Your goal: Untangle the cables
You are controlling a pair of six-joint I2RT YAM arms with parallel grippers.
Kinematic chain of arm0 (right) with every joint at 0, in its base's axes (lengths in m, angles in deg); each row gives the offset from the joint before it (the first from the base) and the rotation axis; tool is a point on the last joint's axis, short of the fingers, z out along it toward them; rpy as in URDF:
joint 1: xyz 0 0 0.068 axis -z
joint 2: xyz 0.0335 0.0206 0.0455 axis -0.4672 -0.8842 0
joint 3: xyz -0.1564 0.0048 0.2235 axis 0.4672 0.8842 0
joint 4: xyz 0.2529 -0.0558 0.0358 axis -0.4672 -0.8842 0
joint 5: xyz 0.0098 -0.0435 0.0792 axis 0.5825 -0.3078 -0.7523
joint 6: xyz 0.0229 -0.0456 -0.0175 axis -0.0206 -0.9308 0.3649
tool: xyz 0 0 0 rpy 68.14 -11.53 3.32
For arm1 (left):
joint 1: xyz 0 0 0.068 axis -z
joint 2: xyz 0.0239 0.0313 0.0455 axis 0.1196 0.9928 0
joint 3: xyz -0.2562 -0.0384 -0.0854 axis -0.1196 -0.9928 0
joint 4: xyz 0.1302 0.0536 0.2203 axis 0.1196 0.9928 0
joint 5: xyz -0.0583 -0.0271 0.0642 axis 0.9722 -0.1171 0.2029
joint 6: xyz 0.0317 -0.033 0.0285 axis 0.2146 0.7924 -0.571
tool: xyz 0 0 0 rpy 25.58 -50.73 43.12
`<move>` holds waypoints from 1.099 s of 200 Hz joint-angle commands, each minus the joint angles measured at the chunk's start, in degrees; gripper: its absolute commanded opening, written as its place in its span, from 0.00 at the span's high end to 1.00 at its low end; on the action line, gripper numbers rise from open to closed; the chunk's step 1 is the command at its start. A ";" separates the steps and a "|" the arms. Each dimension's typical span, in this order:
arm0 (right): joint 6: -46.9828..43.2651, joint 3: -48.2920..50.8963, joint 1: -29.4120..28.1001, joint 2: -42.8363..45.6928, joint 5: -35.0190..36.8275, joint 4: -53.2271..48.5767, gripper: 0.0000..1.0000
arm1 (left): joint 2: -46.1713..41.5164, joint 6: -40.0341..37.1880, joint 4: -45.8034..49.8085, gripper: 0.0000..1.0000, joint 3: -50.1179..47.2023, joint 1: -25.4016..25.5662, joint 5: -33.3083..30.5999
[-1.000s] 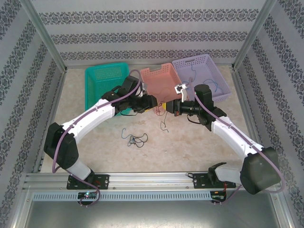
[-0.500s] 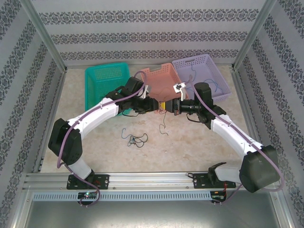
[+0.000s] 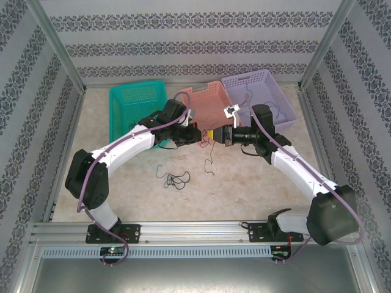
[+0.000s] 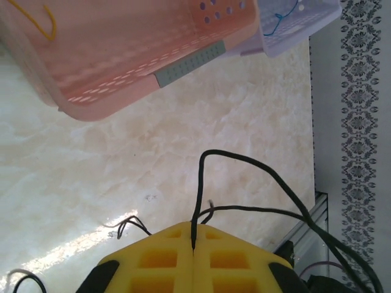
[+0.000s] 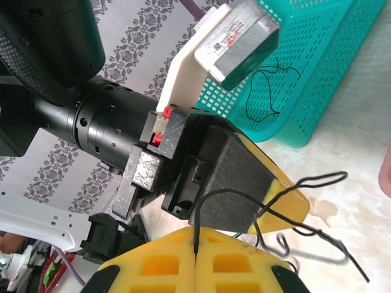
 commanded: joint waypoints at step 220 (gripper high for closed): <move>-21.95 -5.66 7.73 1.37 38.99 -33.39 1.00 | -10.72 20.51 8.21 1.00 1.89 -9.41 18.24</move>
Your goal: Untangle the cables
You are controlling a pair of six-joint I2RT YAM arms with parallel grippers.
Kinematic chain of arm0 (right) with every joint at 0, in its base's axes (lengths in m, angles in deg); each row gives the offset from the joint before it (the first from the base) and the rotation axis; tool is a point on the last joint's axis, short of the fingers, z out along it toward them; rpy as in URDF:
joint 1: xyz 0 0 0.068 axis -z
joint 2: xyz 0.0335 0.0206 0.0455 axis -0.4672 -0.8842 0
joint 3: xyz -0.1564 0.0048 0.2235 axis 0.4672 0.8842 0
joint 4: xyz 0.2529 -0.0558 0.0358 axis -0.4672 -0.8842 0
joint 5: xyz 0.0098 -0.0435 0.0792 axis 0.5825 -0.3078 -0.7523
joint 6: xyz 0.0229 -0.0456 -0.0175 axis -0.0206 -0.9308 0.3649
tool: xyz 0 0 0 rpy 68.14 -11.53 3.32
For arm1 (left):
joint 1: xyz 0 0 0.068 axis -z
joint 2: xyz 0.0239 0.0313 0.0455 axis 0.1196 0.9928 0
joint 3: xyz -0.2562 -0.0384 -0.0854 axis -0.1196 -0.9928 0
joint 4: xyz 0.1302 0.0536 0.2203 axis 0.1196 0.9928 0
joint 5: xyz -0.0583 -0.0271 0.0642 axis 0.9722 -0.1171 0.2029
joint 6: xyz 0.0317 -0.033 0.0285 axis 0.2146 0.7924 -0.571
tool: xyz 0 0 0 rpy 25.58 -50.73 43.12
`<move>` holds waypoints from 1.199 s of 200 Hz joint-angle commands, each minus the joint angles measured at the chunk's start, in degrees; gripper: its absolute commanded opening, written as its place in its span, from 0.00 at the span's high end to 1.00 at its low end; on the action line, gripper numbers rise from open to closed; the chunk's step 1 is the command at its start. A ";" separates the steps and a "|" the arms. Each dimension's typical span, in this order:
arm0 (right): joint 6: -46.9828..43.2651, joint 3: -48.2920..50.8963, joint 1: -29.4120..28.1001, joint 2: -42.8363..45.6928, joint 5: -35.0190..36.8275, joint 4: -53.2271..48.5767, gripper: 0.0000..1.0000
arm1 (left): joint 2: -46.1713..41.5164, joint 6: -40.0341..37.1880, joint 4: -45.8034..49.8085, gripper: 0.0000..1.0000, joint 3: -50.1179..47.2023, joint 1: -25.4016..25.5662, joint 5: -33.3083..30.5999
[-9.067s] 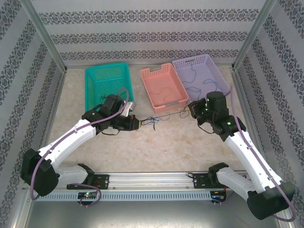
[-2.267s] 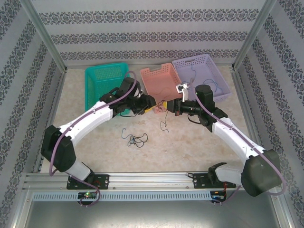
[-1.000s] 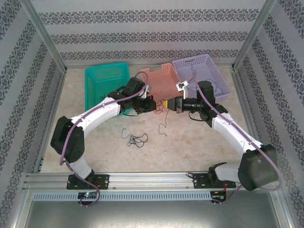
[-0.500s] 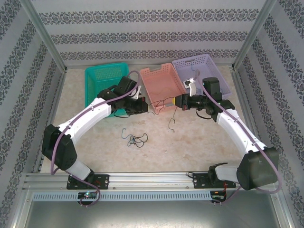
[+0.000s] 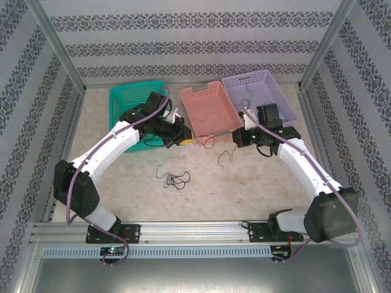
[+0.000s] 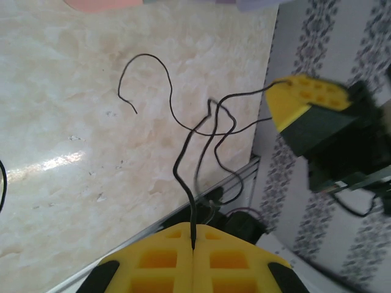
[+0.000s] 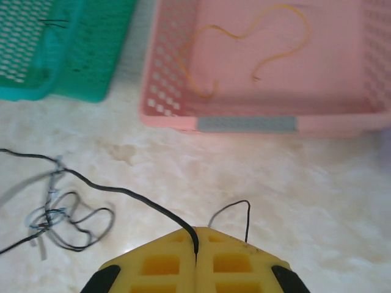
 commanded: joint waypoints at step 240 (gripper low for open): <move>41.20 -8.22 -7.79 8.88 -0.76 13.49 0.53 | -8.05 50.51 -42.35 1.00 -11.11 -3.01 -5.84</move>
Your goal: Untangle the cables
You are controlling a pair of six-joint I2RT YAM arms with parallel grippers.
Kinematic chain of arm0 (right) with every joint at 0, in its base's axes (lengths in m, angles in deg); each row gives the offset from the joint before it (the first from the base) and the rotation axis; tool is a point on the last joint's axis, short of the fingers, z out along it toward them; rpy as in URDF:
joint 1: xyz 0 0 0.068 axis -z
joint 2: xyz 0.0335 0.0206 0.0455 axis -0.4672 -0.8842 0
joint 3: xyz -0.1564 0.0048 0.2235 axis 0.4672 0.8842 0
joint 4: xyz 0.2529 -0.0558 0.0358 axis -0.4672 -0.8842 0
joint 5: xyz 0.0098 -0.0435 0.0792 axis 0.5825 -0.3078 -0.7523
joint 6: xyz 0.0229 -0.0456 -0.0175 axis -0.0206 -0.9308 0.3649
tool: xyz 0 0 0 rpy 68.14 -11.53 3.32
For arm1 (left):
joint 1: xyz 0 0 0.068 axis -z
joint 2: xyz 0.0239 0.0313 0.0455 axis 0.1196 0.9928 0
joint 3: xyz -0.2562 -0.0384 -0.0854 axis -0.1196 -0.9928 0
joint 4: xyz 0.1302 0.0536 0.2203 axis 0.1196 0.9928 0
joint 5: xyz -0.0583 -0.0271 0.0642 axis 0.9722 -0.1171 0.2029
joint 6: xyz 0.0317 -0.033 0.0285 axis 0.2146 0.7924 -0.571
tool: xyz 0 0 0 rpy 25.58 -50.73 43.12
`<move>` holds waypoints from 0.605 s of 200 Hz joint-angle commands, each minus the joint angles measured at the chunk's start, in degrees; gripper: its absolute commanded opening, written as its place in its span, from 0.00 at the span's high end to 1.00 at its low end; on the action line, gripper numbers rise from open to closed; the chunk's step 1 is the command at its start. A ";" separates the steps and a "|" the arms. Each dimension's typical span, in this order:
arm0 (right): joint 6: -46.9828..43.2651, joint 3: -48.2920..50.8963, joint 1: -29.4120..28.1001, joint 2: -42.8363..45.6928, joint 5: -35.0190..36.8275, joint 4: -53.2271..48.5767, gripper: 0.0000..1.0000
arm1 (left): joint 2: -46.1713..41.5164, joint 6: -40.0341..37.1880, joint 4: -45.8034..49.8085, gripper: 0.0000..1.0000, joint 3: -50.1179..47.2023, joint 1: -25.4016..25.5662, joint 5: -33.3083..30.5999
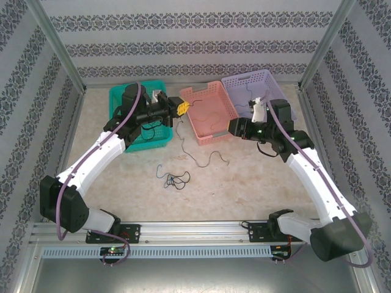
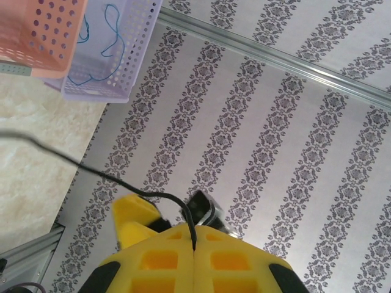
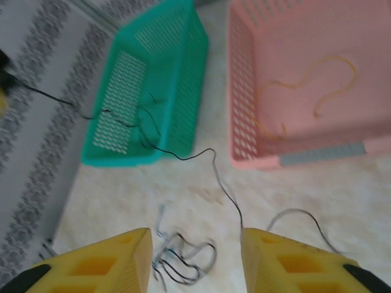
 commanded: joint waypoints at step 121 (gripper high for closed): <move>46.50 -8.25 -16.11 -9.03 25.35 15.13 0.52 | 3.05 0.91 -3.07 1.00 -0.67 4.50 -1.73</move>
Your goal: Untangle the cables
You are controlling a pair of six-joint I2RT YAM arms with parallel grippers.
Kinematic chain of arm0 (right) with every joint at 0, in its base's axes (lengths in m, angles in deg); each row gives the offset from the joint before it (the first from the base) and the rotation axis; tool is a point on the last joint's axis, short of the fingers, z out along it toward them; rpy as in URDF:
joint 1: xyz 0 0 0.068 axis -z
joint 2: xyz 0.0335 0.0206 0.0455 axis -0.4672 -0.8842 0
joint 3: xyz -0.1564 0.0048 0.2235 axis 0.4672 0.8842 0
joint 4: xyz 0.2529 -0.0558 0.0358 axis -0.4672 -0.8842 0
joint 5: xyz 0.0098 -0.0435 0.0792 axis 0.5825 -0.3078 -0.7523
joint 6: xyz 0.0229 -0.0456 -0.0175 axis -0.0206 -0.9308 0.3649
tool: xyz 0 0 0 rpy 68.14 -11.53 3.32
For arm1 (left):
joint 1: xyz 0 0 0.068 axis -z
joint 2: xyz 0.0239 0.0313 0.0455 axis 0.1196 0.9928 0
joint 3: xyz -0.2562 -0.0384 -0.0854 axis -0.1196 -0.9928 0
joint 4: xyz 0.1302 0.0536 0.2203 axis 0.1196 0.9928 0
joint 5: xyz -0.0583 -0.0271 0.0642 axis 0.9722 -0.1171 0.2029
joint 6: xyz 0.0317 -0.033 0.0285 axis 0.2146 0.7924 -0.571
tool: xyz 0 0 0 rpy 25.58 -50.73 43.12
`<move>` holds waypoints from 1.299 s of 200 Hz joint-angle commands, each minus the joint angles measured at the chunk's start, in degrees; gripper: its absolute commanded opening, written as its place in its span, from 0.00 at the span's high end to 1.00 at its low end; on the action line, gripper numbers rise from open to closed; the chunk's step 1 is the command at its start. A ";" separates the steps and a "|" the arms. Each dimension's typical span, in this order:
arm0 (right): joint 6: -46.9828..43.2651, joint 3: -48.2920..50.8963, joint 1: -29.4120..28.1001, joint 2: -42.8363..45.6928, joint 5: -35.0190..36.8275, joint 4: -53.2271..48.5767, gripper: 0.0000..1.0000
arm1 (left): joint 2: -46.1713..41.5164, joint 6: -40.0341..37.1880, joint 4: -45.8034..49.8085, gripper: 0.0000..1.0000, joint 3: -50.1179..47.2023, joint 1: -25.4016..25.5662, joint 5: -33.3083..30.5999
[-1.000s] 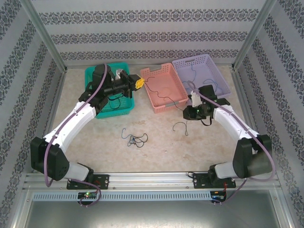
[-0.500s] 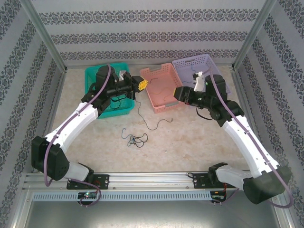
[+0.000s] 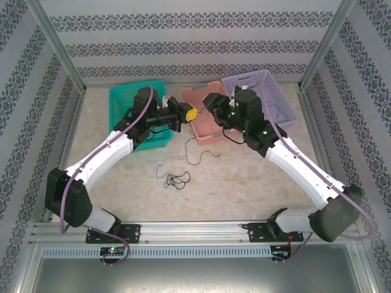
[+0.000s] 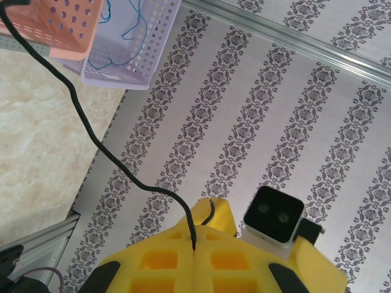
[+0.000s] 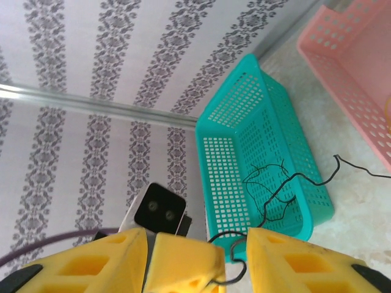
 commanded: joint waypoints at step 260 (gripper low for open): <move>-31.76 -18.33 5.07 -7.73 -12.11 -13.50 1.00 | -0.91 -59.01 40.56 0.45 25.57 0.48 -11.15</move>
